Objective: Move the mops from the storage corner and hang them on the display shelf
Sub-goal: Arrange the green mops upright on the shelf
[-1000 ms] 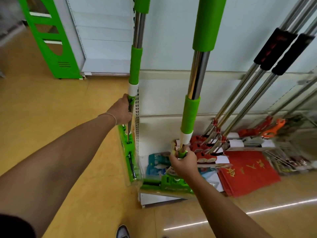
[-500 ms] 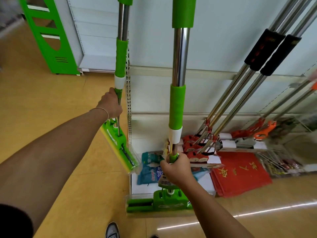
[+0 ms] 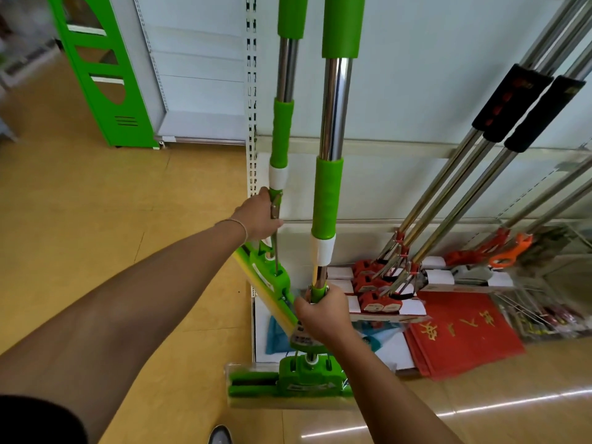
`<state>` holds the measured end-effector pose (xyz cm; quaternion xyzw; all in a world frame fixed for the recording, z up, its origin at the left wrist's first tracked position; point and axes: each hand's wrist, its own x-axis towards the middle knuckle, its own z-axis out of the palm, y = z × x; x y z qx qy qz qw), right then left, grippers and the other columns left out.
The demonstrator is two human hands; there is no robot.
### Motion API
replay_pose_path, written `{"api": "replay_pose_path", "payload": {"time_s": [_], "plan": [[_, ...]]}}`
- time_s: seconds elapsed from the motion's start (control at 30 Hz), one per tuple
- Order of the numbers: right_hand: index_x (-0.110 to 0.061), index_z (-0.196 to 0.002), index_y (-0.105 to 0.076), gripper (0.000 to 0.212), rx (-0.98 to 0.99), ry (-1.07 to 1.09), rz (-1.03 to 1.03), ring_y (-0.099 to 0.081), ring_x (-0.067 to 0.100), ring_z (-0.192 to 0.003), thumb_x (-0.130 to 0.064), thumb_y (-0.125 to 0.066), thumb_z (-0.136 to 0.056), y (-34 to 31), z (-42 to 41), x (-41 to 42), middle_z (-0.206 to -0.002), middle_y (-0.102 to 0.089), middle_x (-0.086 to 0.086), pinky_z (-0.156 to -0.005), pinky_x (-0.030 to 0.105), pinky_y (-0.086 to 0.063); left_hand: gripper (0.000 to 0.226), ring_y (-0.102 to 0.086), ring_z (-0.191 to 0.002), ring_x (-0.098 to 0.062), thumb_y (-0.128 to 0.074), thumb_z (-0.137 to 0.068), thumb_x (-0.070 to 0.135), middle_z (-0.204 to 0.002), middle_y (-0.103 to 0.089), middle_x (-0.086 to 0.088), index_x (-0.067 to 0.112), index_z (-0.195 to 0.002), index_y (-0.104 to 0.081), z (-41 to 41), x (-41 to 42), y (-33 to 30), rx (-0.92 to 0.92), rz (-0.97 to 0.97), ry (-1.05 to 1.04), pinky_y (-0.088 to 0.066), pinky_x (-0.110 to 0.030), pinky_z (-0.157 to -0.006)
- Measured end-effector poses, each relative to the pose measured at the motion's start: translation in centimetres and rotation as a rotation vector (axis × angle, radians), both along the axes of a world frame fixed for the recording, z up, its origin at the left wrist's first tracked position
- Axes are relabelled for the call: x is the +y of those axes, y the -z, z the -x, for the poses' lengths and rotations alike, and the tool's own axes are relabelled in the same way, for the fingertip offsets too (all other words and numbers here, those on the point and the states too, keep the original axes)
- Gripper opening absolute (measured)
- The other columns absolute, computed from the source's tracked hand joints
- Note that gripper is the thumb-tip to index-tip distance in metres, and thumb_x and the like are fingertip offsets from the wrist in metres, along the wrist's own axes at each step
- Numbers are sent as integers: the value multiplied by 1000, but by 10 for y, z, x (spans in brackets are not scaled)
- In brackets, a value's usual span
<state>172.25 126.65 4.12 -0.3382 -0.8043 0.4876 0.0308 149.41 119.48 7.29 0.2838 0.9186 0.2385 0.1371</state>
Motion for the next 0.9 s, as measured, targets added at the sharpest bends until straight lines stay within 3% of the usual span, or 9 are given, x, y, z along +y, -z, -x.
{"api": "replay_pose_path", "payload": {"time_s": [0.07,0.17,0.23,0.37,0.5,0.63,0.77,0.9], "plan": [[-21,-63,-56,20,5,9,-5,-59,16,-59,-21,-71,-75,-1,5,-3,-63,-61,-1,-60,38,-55,51,-60,-102,-28,-70,-87,34,-113,-59,-8,12,-124,-44,4,1,-4,-115,-47,84,-50,-38,-85],[-25,-64,-54,22,9,26,10,-58,12,-60,-18,-71,-77,-2,12,-6,-63,-58,-7,-56,28,-49,43,-62,-102,-25,-74,-84,29,-109,-62,-4,19,-118,-49,13,-3,-11,-234,-68,163,-51,-43,-91],[-25,-67,-57,20,5,48,21,-60,11,-62,-19,-72,-78,-1,18,-7,-65,-60,-6,-57,25,-48,43,-62,-103,-23,-76,-82,29,-110,-63,-2,23,-117,-50,18,-8,-10,-220,-78,207,-50,-43,-94],[-21,-72,-62,12,10,85,9,-64,15,-64,-23,-72,-76,3,28,-10,-67,-64,-2,-62,34,-58,58,-62,-102,-21,-77,-81,33,-111,-64,0,27,-130,-47,26,-18,-5,-194,-144,255,-50,-39,-94],[-21,-68,-57,19,4,125,25,-59,11,-59,-18,-72,-79,4,34,-15,-64,-59,-3,-55,25,-50,60,-63,-96,-18,-78,-81,33,-108,-65,2,24,-132,-47,29,-13,-5,-151,-155,271,-47,-29,-82],[-14,-70,-57,17,3,124,20,-55,14,-59,-17,-70,-80,7,39,-16,-65,-56,2,-54,27,-48,57,-64,-93,-19,-76,-82,37,-107,-66,-1,21,-127,-45,25,4,6,-125,-219,175,-51,-35,-80],[-15,-71,-55,20,5,121,52,-51,10,-54,-19,-71,-81,12,46,-9,-64,-56,1,-47,17,-41,48,-62,-87,-24,-71,-83,37,-98,-64,-3,19,-119,-45,22,21,15,-99,-306,-7,-50,-37,-76],[-15,-66,-47,26,28,80,43,-42,13,-53,-16,-69,-80,12,51,2,-62,-47,4,-47,23,-35,44,-61,-86,-27,-69,-84,37,-97,-64,-4,18,-117,-47,32,31,13,-115,-296,-108,-51,-39,-76]]}}
